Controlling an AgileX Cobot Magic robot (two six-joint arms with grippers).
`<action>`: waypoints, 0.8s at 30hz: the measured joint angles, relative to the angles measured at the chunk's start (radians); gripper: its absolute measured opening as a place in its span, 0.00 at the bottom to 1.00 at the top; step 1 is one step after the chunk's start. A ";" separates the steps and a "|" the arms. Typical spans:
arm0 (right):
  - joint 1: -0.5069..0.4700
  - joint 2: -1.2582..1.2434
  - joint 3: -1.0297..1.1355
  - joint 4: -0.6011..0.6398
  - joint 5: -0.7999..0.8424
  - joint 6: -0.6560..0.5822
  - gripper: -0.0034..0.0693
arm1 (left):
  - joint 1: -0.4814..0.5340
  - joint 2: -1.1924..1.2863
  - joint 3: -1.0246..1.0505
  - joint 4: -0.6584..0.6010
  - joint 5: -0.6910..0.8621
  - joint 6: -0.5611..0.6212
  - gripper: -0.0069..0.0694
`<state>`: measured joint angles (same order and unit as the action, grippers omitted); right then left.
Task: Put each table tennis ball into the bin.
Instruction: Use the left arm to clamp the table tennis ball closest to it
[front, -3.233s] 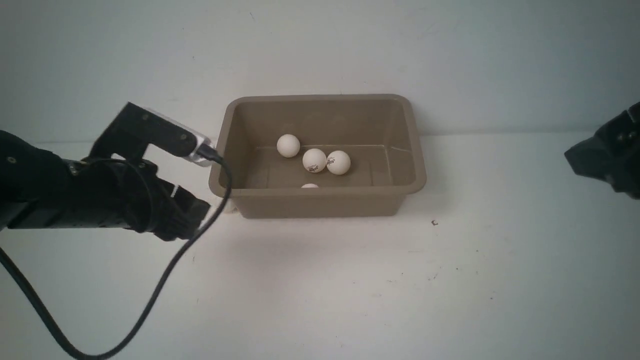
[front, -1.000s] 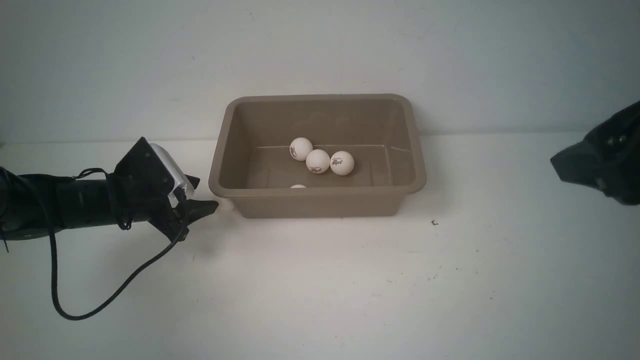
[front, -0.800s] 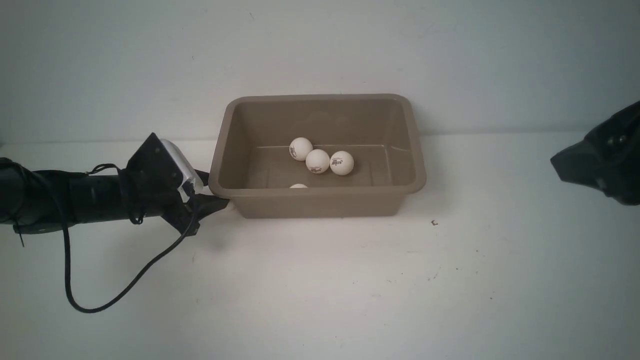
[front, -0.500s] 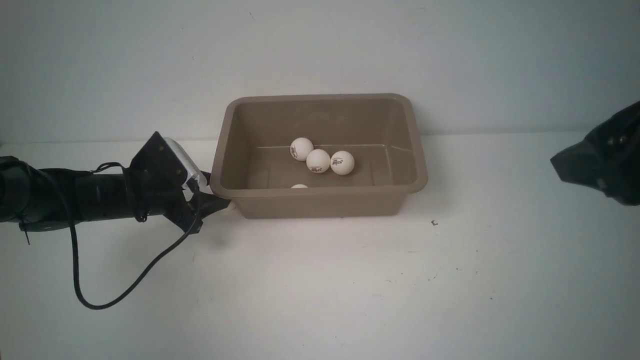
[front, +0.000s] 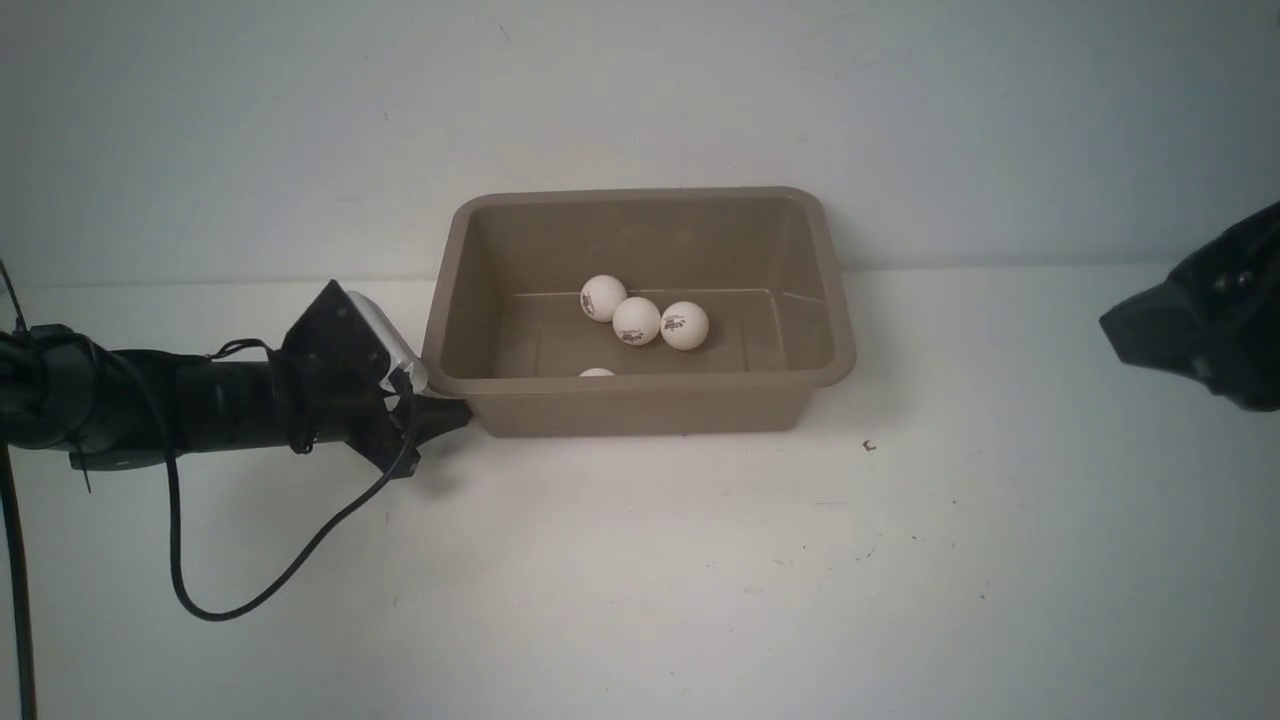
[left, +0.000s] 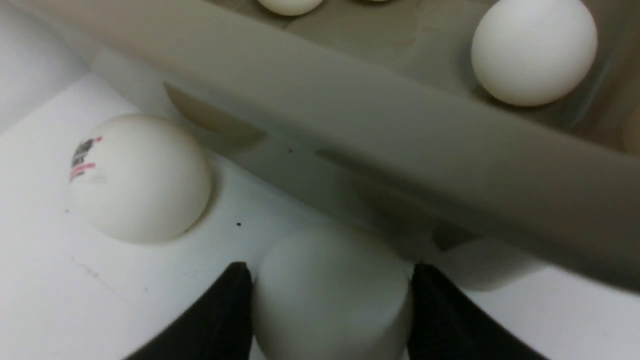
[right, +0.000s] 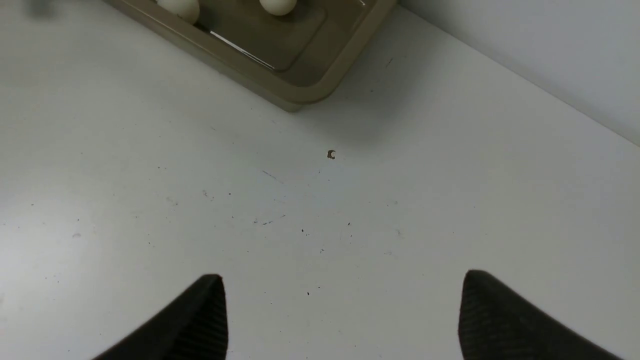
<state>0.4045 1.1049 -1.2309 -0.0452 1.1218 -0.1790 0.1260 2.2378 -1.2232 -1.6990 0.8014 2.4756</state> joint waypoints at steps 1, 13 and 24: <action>0.000 0.000 0.000 0.000 0.000 0.000 0.81 | 0.000 0.000 0.000 0.000 0.000 0.001 0.55; 0.000 0.000 0.000 0.000 0.000 -0.018 0.73 | 0.012 -0.120 0.000 0.110 -0.129 -0.198 0.55; 0.000 0.000 0.001 -0.003 0.000 -0.026 0.73 | -0.013 -0.264 -0.025 0.119 0.029 -0.288 0.55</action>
<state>0.4045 1.1049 -1.2298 -0.0483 1.1218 -0.2046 0.1134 1.9736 -1.2479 -1.5804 0.8309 2.1875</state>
